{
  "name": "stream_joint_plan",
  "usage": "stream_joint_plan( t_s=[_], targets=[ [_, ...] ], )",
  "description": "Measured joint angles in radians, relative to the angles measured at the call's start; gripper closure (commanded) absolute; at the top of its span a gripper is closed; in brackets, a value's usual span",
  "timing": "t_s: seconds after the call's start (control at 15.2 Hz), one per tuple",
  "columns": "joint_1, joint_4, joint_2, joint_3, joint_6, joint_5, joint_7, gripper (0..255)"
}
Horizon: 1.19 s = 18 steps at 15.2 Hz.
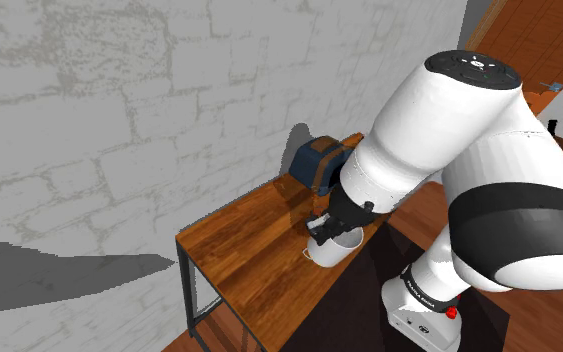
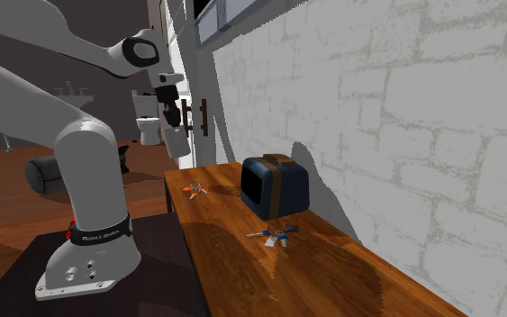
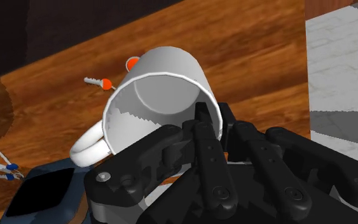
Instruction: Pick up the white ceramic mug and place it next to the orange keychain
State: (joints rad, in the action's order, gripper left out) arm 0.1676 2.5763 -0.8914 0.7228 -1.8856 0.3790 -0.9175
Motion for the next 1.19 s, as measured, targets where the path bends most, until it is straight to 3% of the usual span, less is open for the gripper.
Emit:
stream_joint_plan(
  t_s=[1.19],
  targets=[
    [0.005, 0.172, 0.086, 0.145, -0.26, 0.094, -0.022, 255]
  ],
)
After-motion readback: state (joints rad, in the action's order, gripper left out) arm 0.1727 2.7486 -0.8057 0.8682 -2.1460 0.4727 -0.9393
